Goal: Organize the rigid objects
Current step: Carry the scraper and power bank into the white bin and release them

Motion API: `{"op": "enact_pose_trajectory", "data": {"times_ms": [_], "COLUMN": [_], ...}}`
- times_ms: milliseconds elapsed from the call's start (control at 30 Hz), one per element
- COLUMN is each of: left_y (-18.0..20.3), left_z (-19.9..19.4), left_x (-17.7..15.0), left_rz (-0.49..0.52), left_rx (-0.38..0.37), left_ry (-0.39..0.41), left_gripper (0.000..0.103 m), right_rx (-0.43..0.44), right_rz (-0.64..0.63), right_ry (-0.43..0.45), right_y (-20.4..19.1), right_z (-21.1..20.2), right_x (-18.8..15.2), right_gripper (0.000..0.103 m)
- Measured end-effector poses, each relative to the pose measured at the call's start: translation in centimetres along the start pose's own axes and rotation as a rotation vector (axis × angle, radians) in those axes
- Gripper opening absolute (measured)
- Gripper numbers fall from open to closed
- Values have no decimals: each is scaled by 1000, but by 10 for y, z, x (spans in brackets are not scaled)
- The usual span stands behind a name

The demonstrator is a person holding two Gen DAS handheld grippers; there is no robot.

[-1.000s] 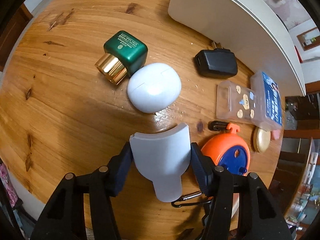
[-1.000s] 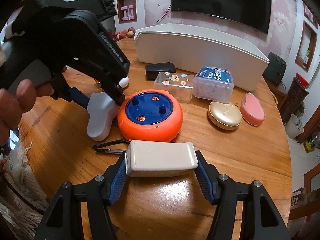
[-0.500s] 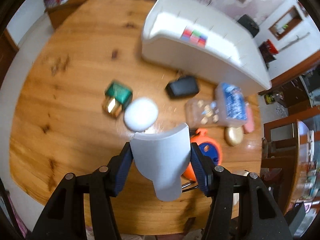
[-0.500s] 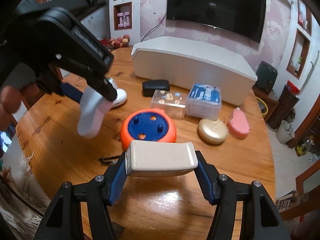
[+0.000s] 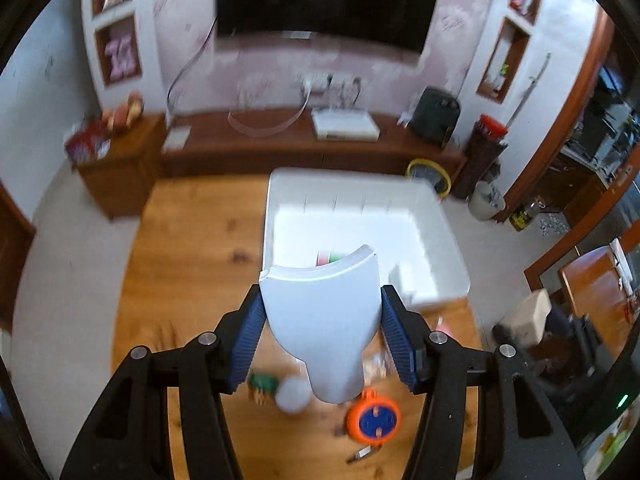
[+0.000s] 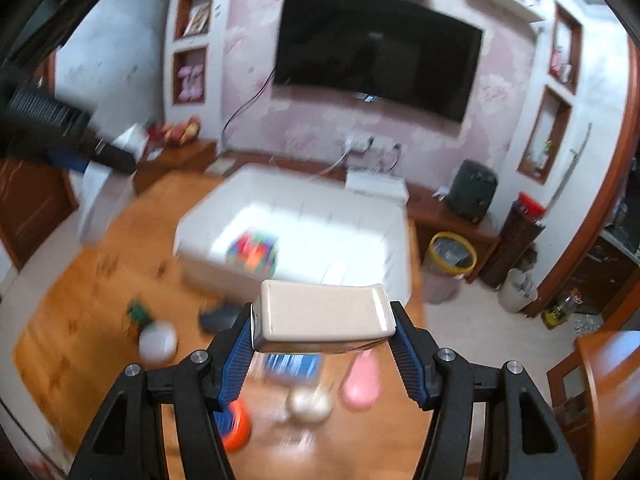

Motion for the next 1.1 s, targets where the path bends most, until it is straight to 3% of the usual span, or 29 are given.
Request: {"op": "enact_pose_trajectory", "data": {"times_ms": [167,300,400,533,733,867,1000,1100], "left_y": [5,5,8,9,3,3,4,5], "left_z": [20,69,117,174,242,265,274,271], "left_x": [59,86,94,87,67,55,48,46], "left_rz": [49,30,41,34,6,7,25,29], "left_rx": [33,-17,-19,-9,41,32,40,44], "left_ry": [97,41,-22,-114,-242,-292,-319,-315], "left_gripper": [60,60,60,60,60,60,61,62], "right_rx": [-60,-56,-61,-45,48,71,133,182], "right_rz": [18,59,68,63,118,115,148,190], "right_ry": [57,47,-1,-126,-378,-484,-529,-537], "right_y": [26,32,28,13,-6,-13,-14,-13], "right_z": [11,46,84,148,230,251,255,254], "right_x": [75,112,120,99,34,5,-3,-3], "right_gripper": [64,64,64,64,64,64,64,72]}}
Point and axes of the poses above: each gripper's, at about its wrist camera, not at the fingertips, and z roughly the way its jaws point, y to its right, x to its top, the point moved 6 cm from there along z, roughly the way its jaws point, and after that the axes turned 2 degrees about x, right-handed, at the moved point
